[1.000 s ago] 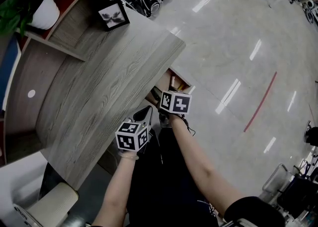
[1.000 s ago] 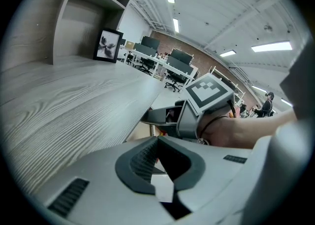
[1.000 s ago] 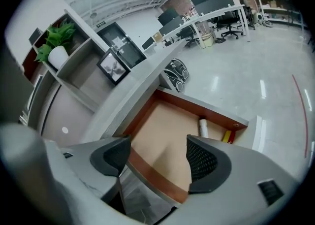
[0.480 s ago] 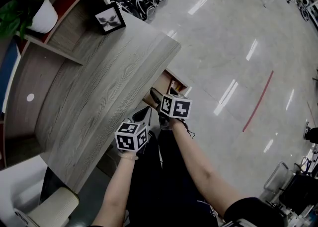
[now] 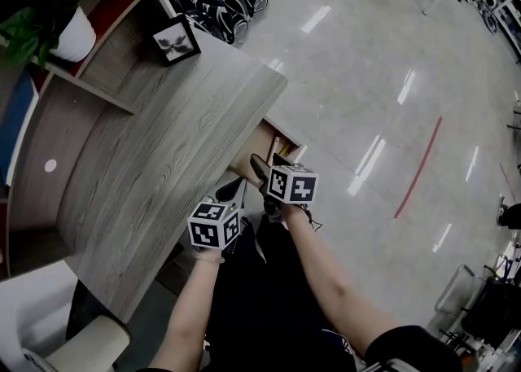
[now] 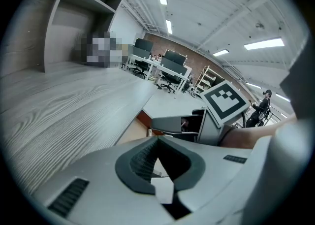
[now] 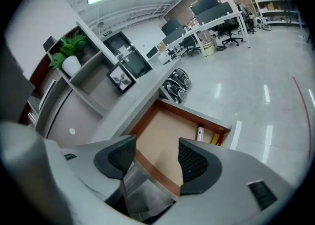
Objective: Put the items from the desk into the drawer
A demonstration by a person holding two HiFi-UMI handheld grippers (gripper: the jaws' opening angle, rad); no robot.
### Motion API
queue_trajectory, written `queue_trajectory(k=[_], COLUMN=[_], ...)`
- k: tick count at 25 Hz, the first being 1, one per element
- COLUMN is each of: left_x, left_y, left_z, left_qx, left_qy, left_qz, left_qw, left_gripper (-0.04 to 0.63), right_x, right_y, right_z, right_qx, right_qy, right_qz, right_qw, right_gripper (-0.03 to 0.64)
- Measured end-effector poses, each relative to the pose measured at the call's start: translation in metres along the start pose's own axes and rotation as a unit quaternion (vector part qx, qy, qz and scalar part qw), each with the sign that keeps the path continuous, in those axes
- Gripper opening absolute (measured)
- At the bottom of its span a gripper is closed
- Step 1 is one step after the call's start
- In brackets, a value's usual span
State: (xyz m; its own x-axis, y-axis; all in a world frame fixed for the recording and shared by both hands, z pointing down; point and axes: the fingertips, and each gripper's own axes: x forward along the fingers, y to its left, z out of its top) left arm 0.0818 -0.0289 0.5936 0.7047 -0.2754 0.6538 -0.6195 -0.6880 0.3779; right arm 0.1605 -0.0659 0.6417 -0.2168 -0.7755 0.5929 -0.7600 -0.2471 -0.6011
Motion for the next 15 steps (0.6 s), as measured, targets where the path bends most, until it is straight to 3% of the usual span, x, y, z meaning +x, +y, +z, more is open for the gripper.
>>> queue_trajectory(k=[7,15], left_x=[0.002,-0.010], left_y=[-0.010,-0.038], left_z=[0.002,0.013], left_qx=[0.007,0.018], left_qy=[-0.003,-0.018], left_qz=[-0.009,-0.043], left_qw=[0.9999,0.9987], left_gripper=[0.012,0.012], right_x=[-0.024,-0.072], right_y=[-0.013,0.004], right_z=[0.004,0.025], right_qx=[-0.012,-0.010], right_qy=[-0.016,-0.075], right_qz=[-0.034,-0.003], right_qw=[0.999,0.997], right_gripper=[-0.008,-0.009])
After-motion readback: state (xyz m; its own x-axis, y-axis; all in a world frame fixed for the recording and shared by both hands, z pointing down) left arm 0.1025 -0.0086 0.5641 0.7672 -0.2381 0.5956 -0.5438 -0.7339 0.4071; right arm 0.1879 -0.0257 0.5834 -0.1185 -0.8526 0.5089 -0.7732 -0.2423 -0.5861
